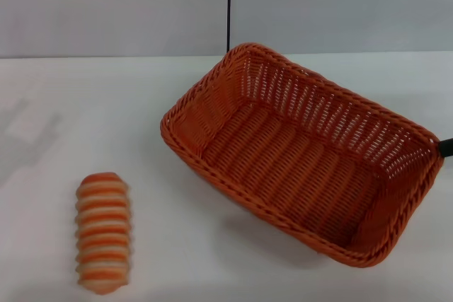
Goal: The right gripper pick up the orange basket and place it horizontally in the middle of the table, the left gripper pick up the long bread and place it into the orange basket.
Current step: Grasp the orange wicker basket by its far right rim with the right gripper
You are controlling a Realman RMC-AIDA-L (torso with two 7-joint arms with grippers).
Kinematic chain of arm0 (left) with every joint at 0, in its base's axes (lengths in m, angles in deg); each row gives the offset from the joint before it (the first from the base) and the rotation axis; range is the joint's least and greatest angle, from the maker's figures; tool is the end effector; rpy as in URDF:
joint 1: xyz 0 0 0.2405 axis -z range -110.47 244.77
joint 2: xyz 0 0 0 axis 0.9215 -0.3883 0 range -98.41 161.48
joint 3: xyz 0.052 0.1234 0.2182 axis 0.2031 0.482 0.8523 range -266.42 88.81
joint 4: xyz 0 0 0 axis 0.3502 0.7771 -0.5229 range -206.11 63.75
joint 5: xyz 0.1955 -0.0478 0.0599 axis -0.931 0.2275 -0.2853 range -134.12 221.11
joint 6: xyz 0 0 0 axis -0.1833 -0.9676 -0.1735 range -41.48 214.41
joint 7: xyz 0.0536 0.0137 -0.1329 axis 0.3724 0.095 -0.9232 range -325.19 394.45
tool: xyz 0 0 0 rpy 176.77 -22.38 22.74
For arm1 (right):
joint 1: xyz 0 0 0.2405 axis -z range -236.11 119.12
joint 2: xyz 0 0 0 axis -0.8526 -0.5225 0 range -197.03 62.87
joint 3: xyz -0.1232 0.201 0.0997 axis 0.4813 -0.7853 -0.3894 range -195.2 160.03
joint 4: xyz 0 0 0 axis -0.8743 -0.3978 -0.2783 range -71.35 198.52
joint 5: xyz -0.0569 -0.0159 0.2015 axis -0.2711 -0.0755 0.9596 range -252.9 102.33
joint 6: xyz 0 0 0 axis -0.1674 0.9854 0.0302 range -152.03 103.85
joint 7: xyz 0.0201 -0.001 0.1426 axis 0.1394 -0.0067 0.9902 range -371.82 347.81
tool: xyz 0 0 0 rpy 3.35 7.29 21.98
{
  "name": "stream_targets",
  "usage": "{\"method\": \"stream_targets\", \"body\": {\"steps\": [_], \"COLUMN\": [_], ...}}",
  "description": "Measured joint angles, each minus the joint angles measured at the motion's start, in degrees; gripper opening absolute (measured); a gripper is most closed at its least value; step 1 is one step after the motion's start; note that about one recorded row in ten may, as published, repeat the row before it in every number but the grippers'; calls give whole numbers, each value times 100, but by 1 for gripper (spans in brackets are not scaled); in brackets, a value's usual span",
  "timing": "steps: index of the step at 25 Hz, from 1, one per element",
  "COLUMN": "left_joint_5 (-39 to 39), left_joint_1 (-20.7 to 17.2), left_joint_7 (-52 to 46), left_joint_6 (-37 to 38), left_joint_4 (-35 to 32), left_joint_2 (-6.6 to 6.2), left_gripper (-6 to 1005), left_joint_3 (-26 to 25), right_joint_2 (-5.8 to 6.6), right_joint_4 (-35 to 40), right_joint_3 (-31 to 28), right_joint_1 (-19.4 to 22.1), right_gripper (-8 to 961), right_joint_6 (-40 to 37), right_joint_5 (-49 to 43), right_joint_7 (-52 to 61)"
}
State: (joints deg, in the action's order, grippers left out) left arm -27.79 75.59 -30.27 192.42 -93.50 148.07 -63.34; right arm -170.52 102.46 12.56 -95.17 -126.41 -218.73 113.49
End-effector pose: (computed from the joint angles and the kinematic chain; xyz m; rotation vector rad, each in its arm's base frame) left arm -0.3444 0.2167 0.0983 -1.7114 -0.5842 -1.3909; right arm 0.3094 0.3361 0.1117 -2.4916 1.6723 0.1337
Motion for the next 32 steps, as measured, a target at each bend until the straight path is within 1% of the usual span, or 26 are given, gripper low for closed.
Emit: {"method": "stream_targets", "body": {"steps": [7,10,16,21,29,32], "left_joint_5": [-38,-52,-53,-47,-52,-57], "left_joint_1": [57,69,80,109,165,182], "left_joint_7": [40,40,40,72,141,162], "left_joint_6": [-31,-40,-63,-130,-240,-255], "left_joint_4": [-3,-3,0,0,0,0], "left_joint_2": [11,5,12,12,9,9], "left_gripper": [811,810,808,807,804,803], "left_joint_3": [44,13,7,7,17,30], "right_joint_2": [-124,-152,-289,-393,-468,-529], "right_joint_4": [-31,-31,-30,-56,-199,-150], "right_joint_3": [38,36,65,280,628,664], "right_joint_1": [-127,-165,-237,-247,-331,-340], "right_gripper": [765,763,760,757,752,750], "right_joint_6": [169,178,341,573,766,790], "right_joint_5": [21,22,7,-1,-7,-6], "right_joint_7": [34,40,32,35,35,-9]}}
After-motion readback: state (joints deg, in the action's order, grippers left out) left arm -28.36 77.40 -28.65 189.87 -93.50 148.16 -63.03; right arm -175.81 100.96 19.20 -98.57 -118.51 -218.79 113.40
